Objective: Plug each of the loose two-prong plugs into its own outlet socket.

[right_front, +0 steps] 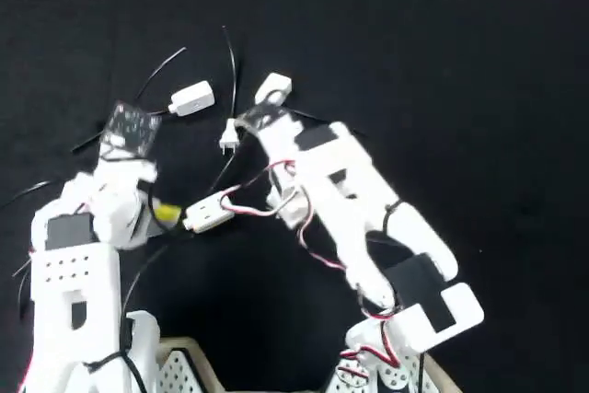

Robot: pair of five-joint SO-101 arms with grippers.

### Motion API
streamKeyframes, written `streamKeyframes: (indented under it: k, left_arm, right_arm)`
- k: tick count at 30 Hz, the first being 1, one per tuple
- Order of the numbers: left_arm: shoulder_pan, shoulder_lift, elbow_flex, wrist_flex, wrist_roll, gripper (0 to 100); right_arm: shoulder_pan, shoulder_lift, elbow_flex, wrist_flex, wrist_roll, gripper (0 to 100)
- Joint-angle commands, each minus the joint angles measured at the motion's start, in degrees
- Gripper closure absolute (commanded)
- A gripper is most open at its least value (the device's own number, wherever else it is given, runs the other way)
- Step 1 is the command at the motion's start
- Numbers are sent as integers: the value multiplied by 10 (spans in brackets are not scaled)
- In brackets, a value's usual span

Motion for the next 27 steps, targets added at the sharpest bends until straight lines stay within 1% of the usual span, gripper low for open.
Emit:
streamKeyframes:
  k: [1, 5, 8, 13, 15, 20, 25, 27]
  left_arm:
    - [-12, -13, 45, -18, -28, 630]
    - [-12, -18, 121, -86, -33, 630]
    - [-13, -19, 163, -125, -34, 630]
    - [-22, -19, 171, -133, -34, 630]
    - [-23, -19, 171, -133, -34, 630]
    - [-23, -19, 179, -134, -34, 630]
    - [-23, -19, 180, -134, -35, 630]
    - [-23, -19, 180, -134, -35, 630]
  right_arm:
    - [-10, -21, 2, -25, 25, 815]
    - [-7, 8, -1, -42, 77, 815]
    - [-4, 59, -23, -62, 99, 815]
    - [-4, 148, -80, -60, 102, 825]
    - [-4, 160, -91, -60, 104, 864]
    - [-4, 133, -94, -22, 104, 950]
    - [8, 101, -95, 15, 105, 986]
    - [25, 91, -116, 4, 144, 987]
